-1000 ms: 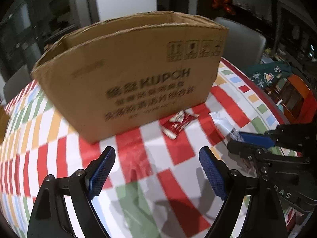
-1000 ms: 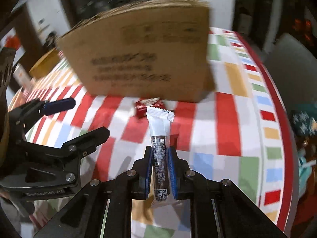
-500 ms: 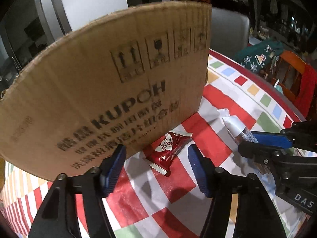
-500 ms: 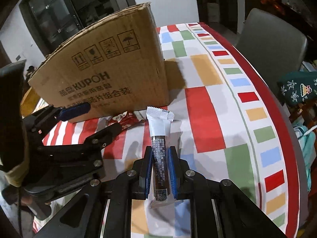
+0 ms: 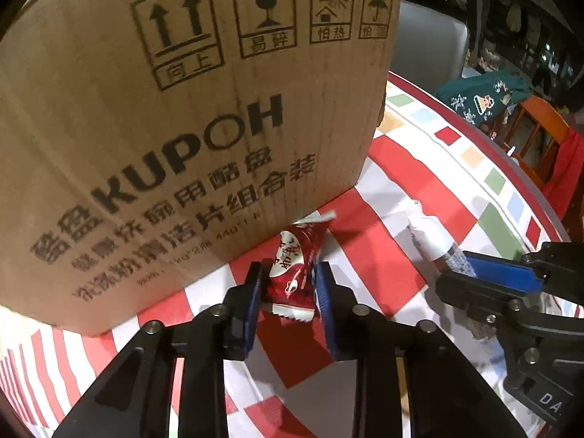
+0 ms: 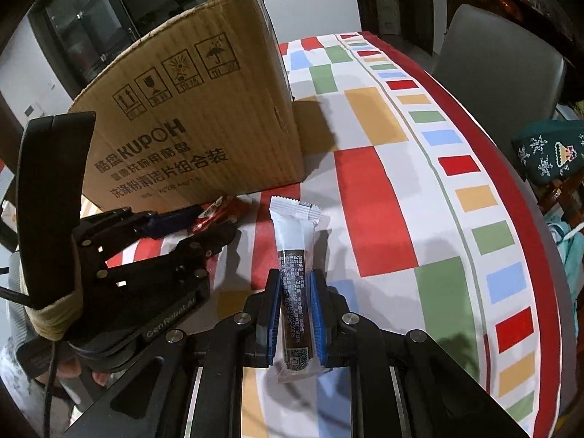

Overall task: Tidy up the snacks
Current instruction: 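Grasp the white-wrapped bar with the right tool while the left tool grasps the red candy bag, then carry the bar and red candy bag into the box and release both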

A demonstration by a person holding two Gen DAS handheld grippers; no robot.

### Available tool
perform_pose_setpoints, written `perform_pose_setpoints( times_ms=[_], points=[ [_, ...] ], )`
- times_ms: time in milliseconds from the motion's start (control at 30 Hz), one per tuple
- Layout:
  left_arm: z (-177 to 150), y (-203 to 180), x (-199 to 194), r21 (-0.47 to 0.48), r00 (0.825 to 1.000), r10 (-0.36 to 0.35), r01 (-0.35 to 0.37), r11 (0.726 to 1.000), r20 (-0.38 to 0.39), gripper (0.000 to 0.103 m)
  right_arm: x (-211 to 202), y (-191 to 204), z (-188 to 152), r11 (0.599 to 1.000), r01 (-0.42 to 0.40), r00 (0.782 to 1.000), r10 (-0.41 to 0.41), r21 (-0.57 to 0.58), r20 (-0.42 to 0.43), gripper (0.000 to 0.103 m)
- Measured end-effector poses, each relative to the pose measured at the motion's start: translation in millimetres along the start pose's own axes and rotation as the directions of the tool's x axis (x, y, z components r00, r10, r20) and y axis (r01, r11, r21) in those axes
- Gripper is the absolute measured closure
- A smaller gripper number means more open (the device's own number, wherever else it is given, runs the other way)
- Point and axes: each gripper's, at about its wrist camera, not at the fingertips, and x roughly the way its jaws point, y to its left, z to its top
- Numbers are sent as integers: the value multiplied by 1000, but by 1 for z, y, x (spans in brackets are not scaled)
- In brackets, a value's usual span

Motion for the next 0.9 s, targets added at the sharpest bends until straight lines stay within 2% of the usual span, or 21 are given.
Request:
perform_pose_setpoints(
  times_ms=[367, 467, 900],
  points=[
    [-27, 12, -35, -147, 1000, 15, -12, 989, 17, 77, -9, 8, -4, 999, -22, 1000, 23, -36, 13, 86],
    [-30, 13, -47, -171, 999, 9, -3, 985, 36, 77, -14, 11, -5, 998, -33, 999, 34, -47, 21, 86],
    [-43, 26, -100, -245, 990, 72, -40, 969, 125, 77, -47, 35, -7, 993, -49, 995, 58, -105, 83, 86]
  ],
)
